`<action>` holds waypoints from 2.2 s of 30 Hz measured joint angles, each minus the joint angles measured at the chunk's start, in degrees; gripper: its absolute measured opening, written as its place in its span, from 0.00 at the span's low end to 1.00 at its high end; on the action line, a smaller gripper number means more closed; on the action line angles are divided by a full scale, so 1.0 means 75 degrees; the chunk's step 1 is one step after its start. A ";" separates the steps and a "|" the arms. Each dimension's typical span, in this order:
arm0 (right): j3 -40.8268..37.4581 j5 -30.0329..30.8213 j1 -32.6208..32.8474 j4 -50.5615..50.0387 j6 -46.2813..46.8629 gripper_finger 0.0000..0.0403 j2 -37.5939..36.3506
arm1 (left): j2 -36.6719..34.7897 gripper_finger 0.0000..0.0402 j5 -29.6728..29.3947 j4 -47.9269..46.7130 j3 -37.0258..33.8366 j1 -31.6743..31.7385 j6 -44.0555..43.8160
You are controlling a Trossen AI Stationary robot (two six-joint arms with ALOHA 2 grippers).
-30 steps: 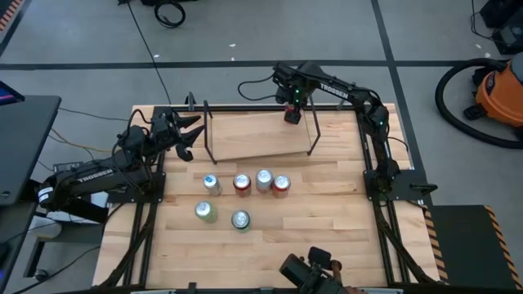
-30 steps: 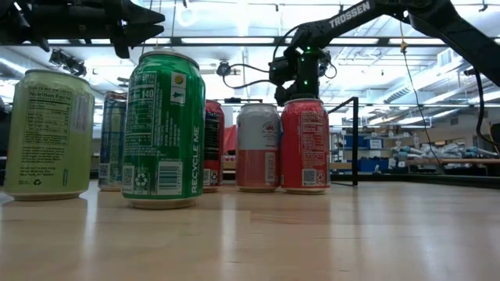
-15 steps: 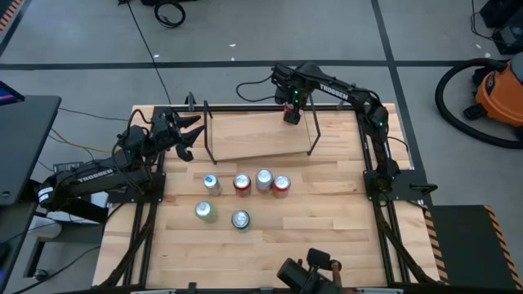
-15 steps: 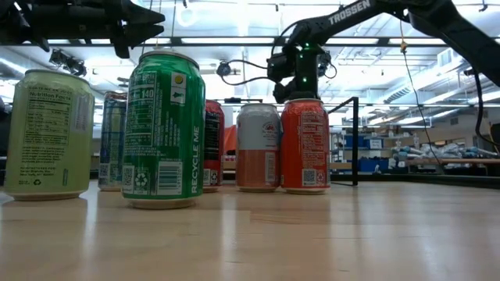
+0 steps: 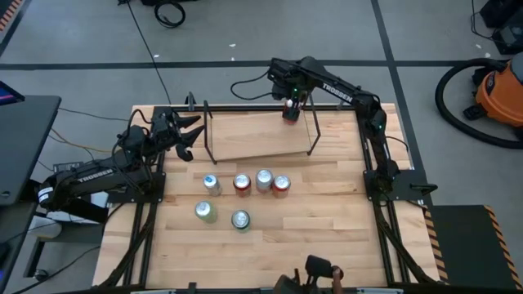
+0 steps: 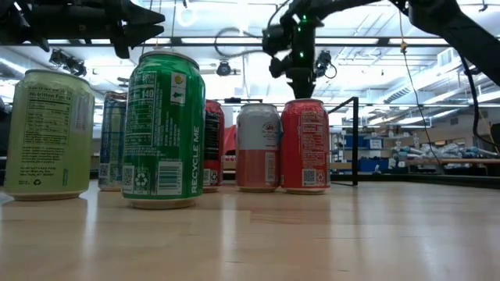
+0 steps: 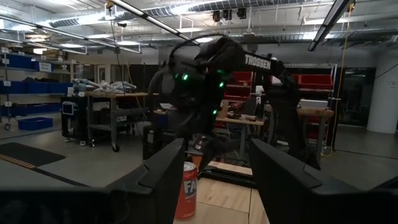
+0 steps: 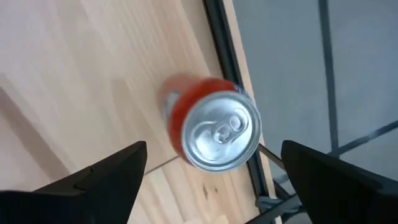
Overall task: Place canned beverage on shelf
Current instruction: Put the red soda can on the shelf aligned with the other red soda can
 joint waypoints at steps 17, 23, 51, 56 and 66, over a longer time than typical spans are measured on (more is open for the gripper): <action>0.0210 -0.0917 0.3182 -0.0347 0.1029 0.93 -0.0009 | -0.0006 0.48 0.0000 -0.0198 -0.0003 0.0000 0.0003; -0.0162 -0.0746 0.4361 -0.0520 0.1864 0.93 -0.0012 | -0.0020 0.48 0.0009 -0.0254 -0.0003 -0.0003 -0.0209; -0.2432 -0.0559 0.5073 0.0653 0.2765 0.93 -0.0009 | -0.0015 0.48 0.0634 -0.0540 -0.0003 -0.0006 -0.0643; -0.2648 -0.0860 0.4918 0.0796 0.3497 0.92 -0.0006 | -0.0015 0.48 0.0633 -0.0539 -0.0003 -0.0006 -0.0630; -0.2881 -0.0863 0.4857 0.0939 0.3932 0.78 -0.0017 | -0.0015 0.48 0.0632 -0.0533 -0.0003 -0.0006 -0.0624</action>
